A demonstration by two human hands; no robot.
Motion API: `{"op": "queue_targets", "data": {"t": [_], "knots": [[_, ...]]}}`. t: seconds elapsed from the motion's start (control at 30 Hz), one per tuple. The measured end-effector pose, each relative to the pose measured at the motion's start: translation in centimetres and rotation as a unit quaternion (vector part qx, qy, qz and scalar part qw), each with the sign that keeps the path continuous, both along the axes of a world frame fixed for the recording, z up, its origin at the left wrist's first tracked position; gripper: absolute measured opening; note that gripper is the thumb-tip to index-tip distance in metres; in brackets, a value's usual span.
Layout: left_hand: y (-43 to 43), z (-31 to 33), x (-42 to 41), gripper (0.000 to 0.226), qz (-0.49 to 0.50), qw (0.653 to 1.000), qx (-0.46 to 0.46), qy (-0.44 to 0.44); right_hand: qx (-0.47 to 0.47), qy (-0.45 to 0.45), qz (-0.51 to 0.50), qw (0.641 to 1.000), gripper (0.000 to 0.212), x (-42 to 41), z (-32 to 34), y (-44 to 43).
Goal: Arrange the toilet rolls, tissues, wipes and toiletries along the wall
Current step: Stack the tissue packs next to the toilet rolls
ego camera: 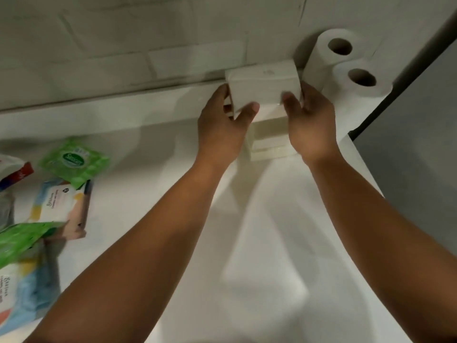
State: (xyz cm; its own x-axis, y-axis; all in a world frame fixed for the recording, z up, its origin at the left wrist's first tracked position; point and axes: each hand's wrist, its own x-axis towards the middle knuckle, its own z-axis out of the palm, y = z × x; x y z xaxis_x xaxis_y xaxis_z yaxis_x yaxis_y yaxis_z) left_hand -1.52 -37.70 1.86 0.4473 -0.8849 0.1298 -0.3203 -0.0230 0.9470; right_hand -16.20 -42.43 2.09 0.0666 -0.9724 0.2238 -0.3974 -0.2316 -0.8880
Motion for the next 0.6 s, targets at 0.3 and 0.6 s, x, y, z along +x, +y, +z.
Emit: {"op": "queue_targets", "data": {"t": [0.3,0.6], "knots": [[-7.6,-1.6,1.0,0.040,0.013,0.994,0.026,-0.103,-0.006,0.172,0.013,0.985,0.030,0.6,-1.1,-8.5],[-9.2,-2.1,0.5,0.035,0.021,0.995,0.085,-0.054,0.010,0.363,0.045,0.931,0.037,0.2,-0.7,-10.2]]}}
